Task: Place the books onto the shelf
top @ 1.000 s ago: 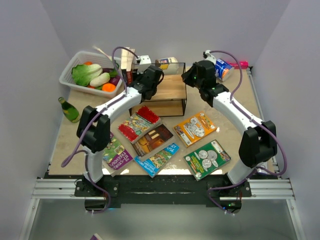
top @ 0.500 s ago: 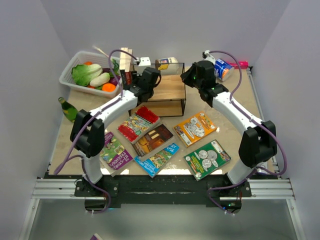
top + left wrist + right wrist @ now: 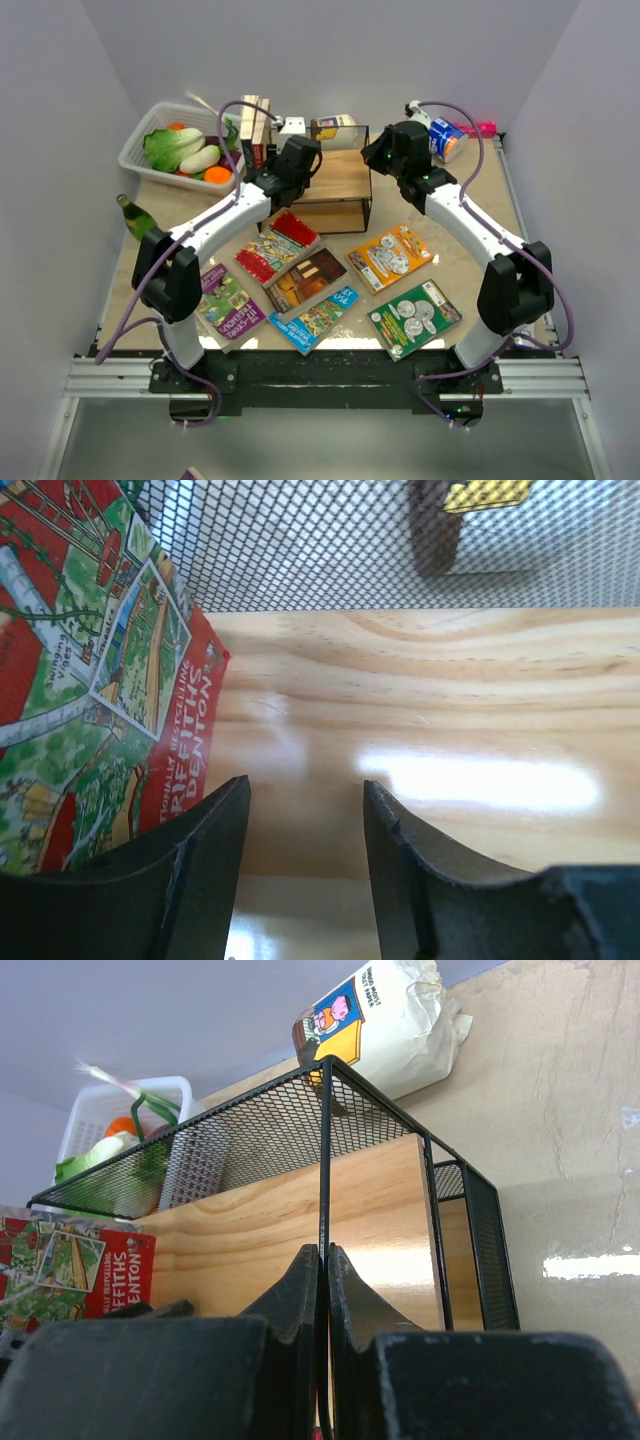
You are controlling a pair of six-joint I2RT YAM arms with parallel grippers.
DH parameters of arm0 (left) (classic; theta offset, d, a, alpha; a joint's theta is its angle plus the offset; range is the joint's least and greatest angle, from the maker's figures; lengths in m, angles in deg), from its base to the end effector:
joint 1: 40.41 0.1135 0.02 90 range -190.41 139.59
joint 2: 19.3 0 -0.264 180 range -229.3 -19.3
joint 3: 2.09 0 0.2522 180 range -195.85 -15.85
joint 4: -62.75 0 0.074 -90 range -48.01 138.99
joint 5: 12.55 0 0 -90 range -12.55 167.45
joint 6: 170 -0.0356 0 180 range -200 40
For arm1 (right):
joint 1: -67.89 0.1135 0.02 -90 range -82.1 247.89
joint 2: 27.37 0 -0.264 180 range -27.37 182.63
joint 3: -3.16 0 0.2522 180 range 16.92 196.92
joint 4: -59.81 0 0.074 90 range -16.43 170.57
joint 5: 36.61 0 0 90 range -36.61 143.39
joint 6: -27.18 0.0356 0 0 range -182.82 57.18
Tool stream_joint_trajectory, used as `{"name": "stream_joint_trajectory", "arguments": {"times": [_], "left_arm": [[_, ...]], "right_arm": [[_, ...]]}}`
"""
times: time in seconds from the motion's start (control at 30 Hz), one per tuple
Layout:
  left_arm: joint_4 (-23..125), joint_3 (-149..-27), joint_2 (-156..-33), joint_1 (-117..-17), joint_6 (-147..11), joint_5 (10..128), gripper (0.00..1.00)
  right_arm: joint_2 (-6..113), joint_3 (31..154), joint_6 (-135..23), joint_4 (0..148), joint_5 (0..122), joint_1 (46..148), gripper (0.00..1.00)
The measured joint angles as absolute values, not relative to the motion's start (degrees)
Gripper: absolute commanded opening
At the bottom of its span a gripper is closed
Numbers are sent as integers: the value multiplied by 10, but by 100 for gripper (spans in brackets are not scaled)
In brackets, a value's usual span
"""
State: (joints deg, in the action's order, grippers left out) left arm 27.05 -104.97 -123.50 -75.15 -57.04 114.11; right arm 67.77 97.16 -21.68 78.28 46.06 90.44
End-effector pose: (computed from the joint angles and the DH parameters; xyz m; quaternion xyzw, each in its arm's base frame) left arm 0.3562 -0.2212 0.3019 -0.0523 0.8595 0.0422 0.5067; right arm 0.3700 0.1487 0.3347 0.1681 0.7989 0.2591 0.5162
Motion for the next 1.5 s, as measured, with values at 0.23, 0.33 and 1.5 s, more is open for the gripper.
{"name": "stream_joint_trajectory", "arguments": {"times": [0.23, 0.33, 1.5], "left_arm": [[270, -1050, -1206, -763, -570, 1122, 55], [271, -1050, -1202, -764, -571, 1121, 55], [245, -1133, -1208, -750, -572, 1182, 57]], "right_arm": [[678, 972, -217, 784, 460, 904, 0], [678, 974, -217, 788, 460, 904, 0], [674, 976, -217, 800, 456, 906, 0]]}}
